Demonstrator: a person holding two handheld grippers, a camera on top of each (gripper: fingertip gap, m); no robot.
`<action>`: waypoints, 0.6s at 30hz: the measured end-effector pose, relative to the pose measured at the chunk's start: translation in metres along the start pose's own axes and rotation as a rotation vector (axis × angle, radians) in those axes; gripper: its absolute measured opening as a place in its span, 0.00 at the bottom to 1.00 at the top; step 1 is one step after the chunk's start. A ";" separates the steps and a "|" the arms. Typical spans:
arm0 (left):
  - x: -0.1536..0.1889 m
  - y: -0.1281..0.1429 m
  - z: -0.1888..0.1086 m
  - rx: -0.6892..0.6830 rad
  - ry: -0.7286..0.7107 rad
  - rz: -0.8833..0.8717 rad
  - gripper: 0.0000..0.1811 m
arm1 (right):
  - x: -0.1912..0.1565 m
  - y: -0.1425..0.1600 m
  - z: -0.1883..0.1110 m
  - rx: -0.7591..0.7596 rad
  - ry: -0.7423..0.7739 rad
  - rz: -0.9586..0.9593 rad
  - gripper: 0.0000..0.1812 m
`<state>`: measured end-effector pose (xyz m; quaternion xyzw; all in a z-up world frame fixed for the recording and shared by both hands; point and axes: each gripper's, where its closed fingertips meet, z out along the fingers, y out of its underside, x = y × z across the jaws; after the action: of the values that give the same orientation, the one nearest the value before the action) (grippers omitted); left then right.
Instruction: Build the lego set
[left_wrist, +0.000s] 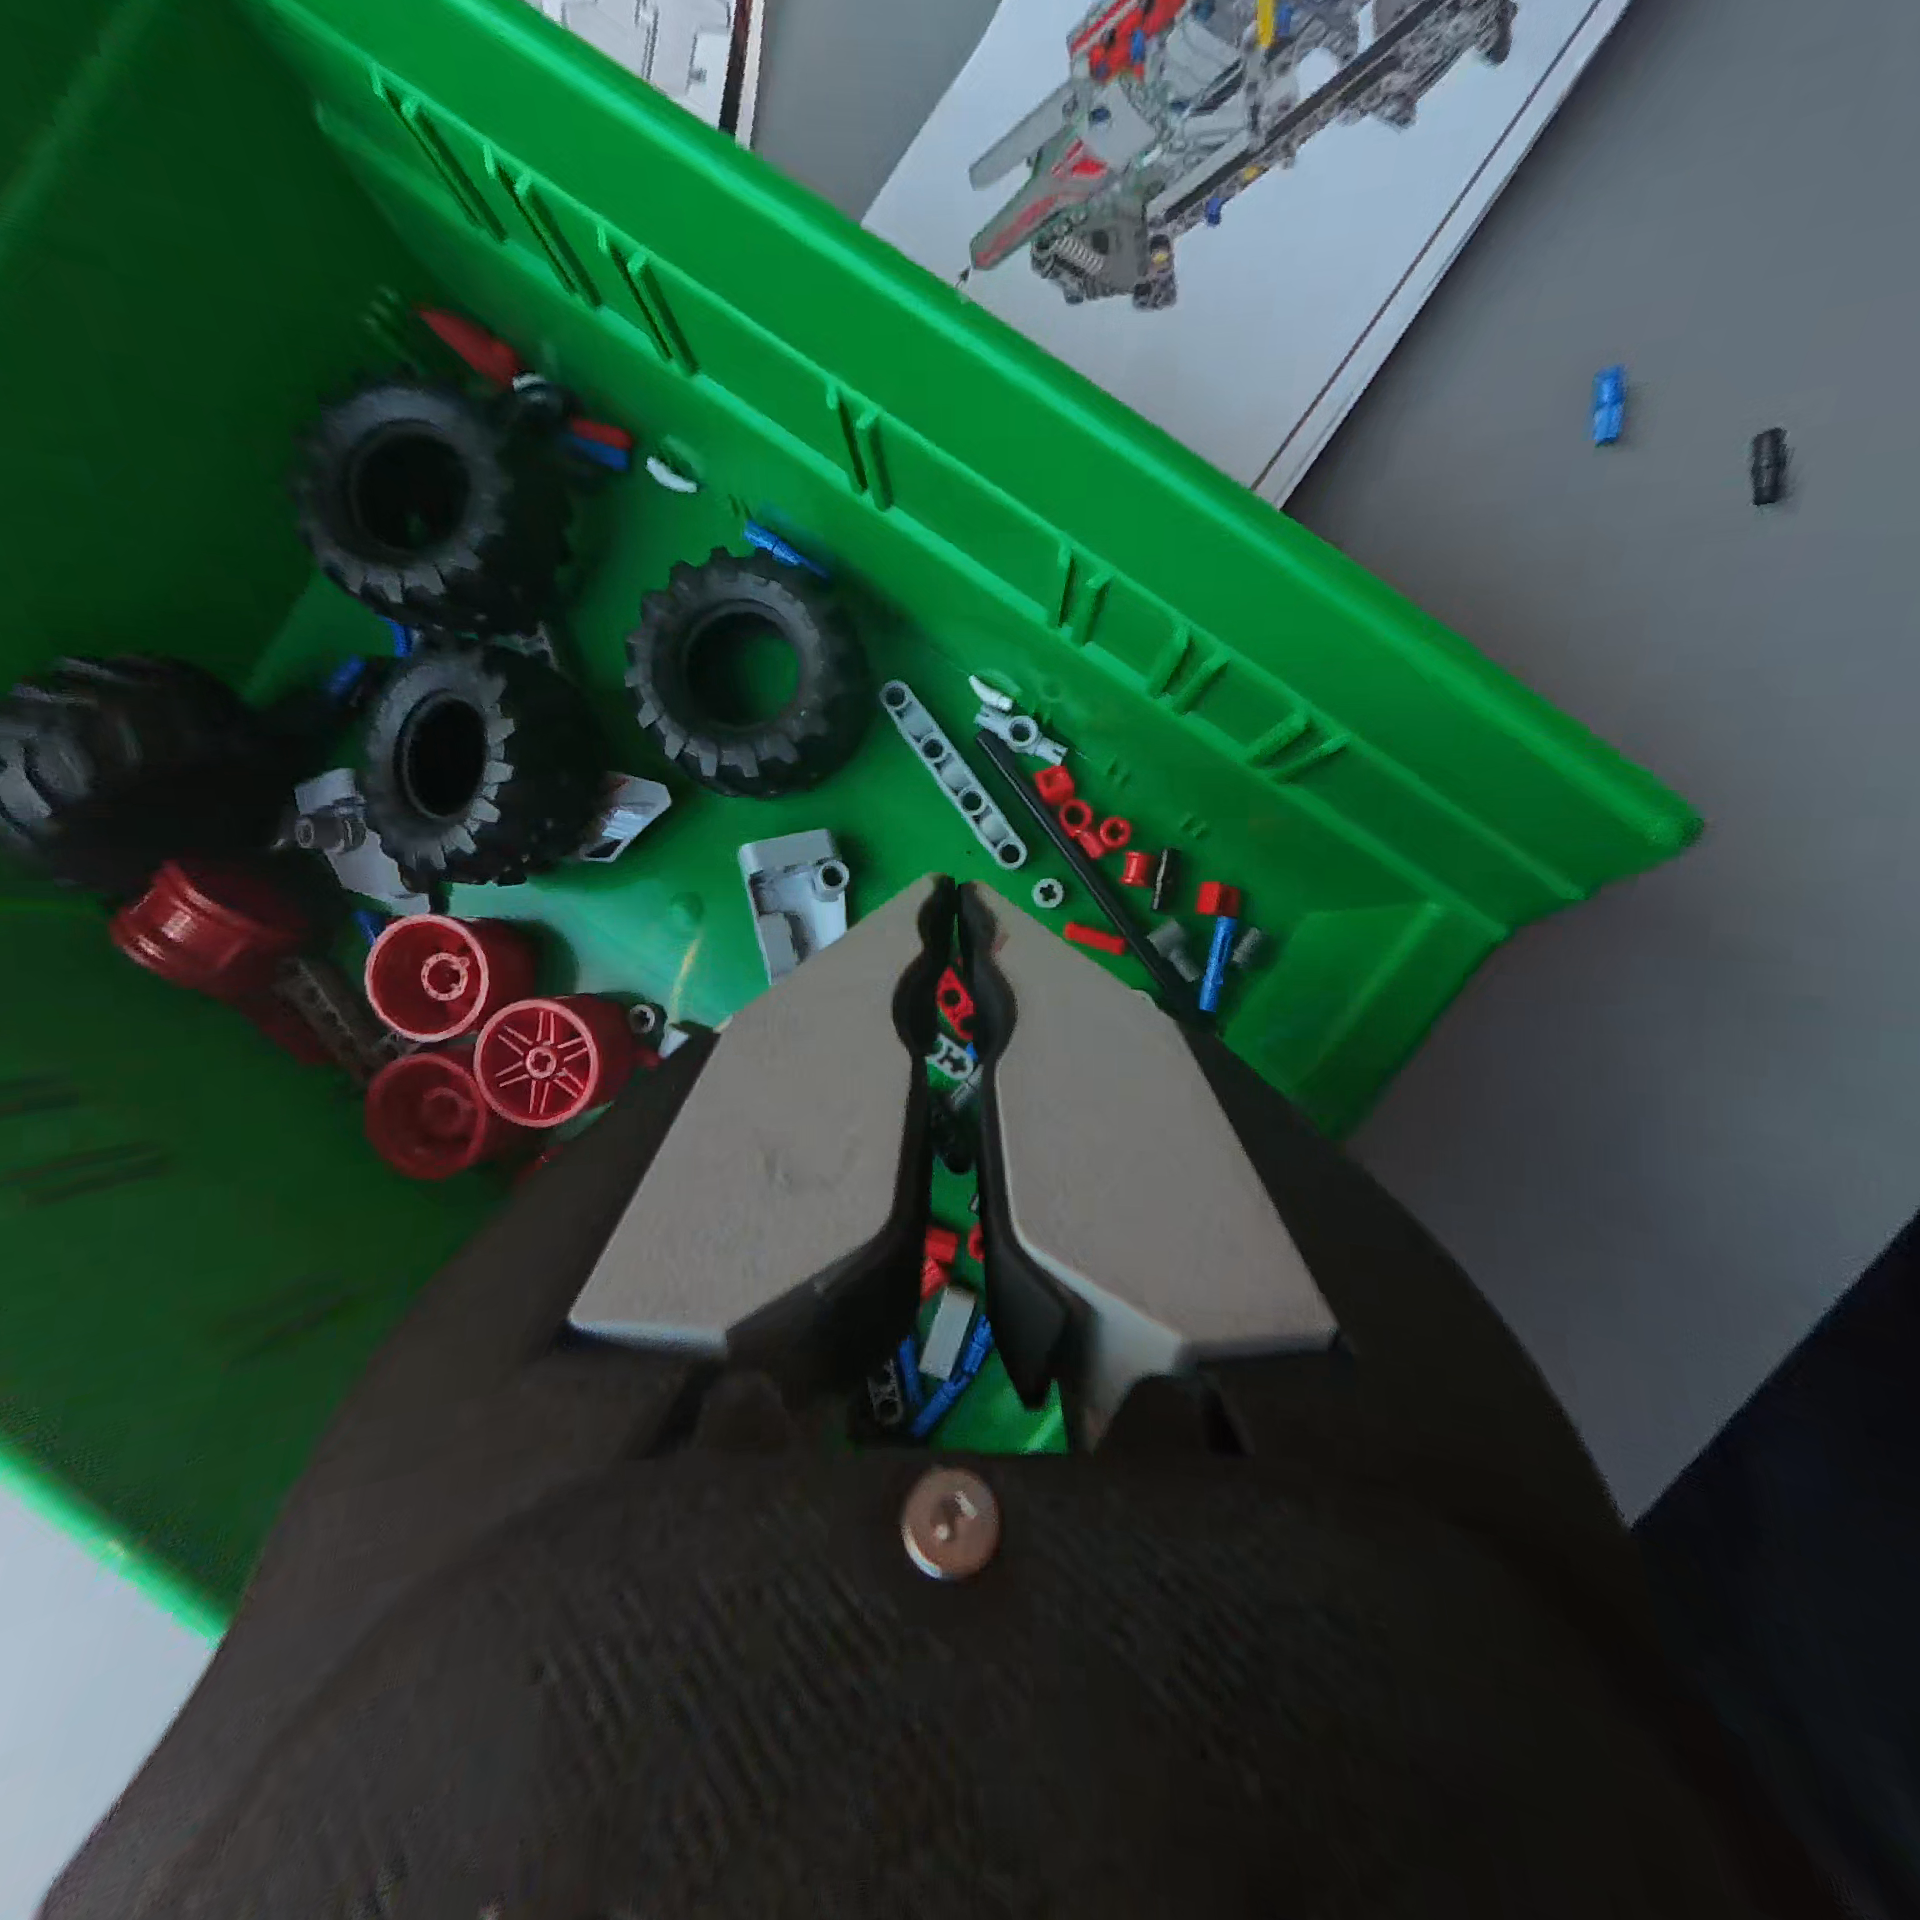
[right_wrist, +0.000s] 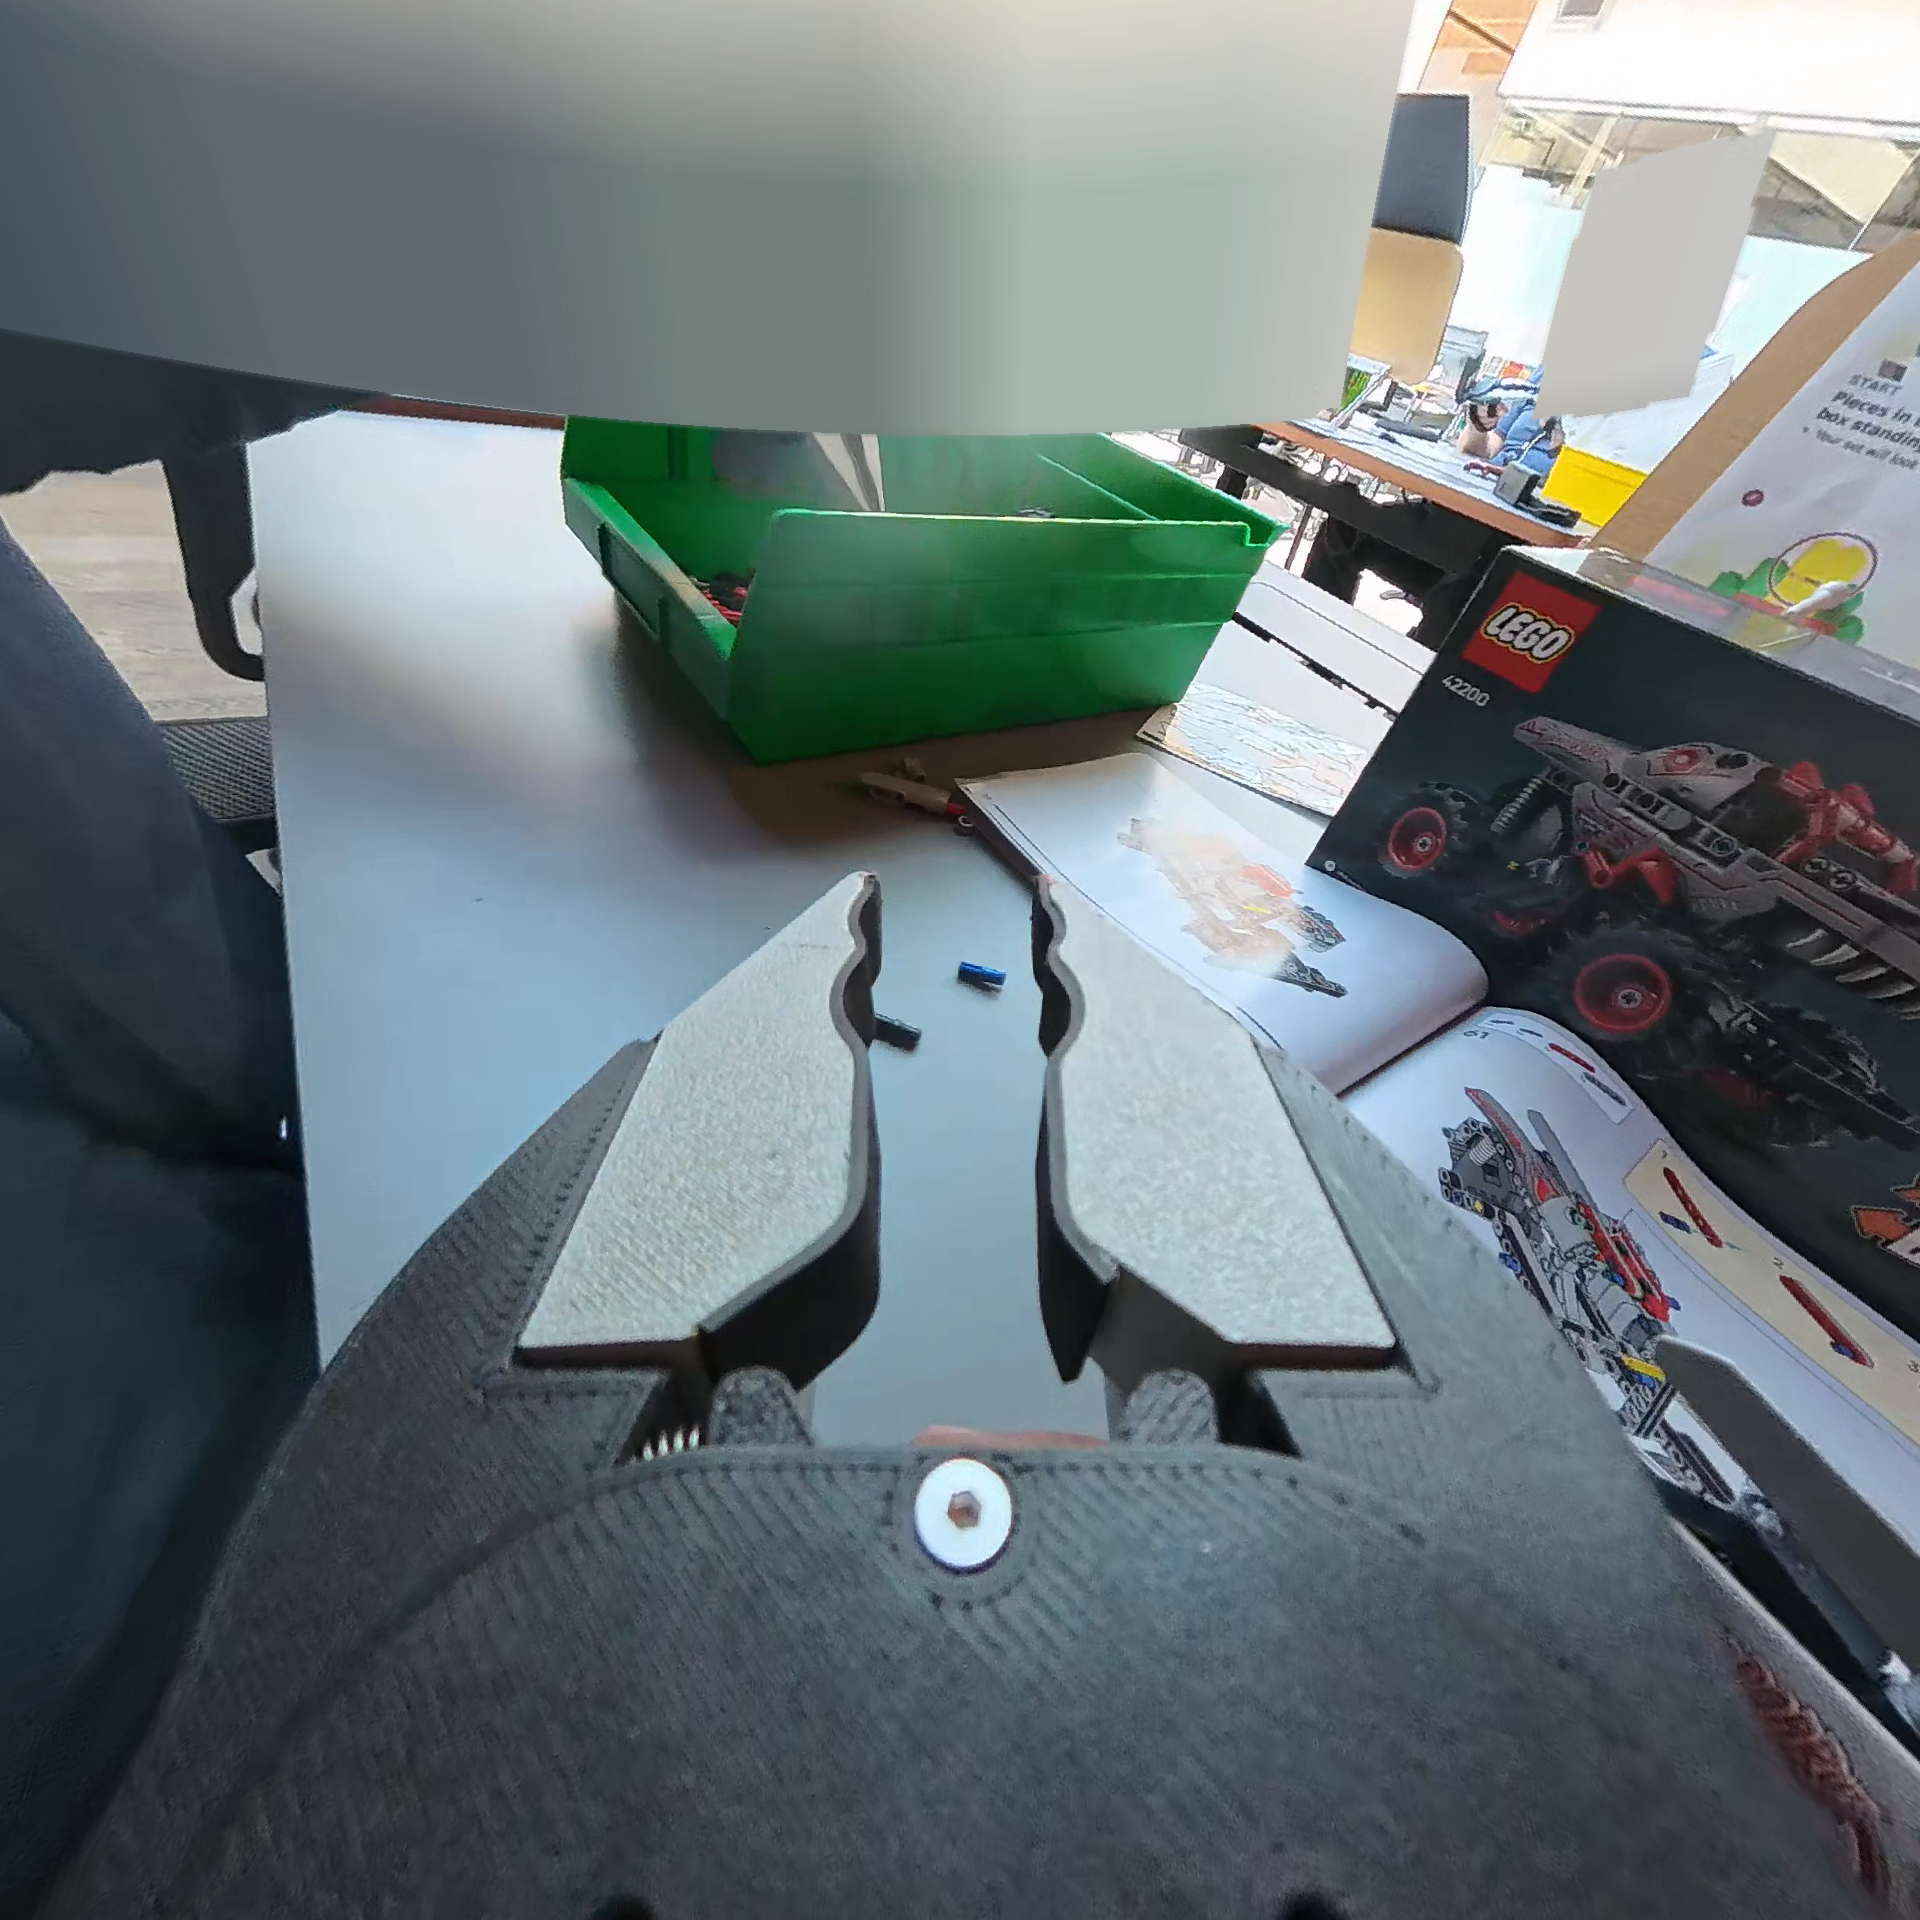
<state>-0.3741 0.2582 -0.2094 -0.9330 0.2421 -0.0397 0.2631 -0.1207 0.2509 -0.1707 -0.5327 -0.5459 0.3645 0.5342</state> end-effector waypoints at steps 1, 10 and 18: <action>-0.004 0.004 0.005 -0.030 -0.022 -0.011 0.00 | -0.001 0.000 -0.001 0.002 0.001 -0.004 0.14; -0.006 0.026 0.030 -0.176 -0.028 -0.084 0.05 | -0.006 -0.004 -0.006 0.027 -0.006 -0.019 0.14; -0.004 0.021 0.026 -0.093 -0.018 -0.122 0.06 | -0.003 -0.004 -0.005 0.025 0.002 -0.007 0.14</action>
<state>-0.3814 0.2566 -0.2426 -0.9575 0.1841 -0.0360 0.2189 -0.1165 0.2469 -0.1666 -0.5244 -0.5428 0.3689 0.5424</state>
